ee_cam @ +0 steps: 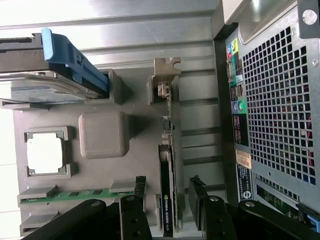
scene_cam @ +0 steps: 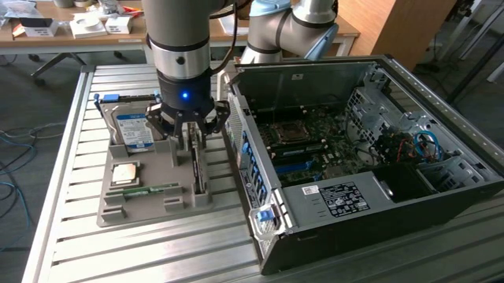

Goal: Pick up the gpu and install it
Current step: 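Pick up the gpu and move the gpu toward the slot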

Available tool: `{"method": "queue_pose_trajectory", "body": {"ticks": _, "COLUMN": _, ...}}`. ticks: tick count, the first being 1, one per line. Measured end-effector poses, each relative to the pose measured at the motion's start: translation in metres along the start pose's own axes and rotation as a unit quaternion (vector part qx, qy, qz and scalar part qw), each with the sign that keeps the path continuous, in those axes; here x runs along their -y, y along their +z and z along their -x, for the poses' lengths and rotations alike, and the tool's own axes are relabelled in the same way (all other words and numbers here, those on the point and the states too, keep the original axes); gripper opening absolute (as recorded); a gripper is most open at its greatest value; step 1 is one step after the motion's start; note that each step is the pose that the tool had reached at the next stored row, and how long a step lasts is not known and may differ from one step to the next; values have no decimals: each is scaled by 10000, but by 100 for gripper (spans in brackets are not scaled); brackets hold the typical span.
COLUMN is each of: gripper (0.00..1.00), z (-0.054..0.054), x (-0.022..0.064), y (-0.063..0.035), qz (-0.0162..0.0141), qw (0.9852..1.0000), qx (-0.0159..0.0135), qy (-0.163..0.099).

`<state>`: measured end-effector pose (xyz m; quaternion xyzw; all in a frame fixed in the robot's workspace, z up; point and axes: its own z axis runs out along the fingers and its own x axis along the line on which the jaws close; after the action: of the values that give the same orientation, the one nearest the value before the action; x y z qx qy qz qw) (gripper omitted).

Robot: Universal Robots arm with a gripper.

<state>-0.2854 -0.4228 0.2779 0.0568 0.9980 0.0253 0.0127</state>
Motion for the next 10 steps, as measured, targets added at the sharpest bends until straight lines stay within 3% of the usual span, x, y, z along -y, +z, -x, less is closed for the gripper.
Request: {"method": "queue_pose_trajectory", "body": {"ticks": 10, "gripper": 47, "z": -2, "x": 5, "y": 94, "qz": 0, "qw": 10000, "qx": 0, "qy": 0}}
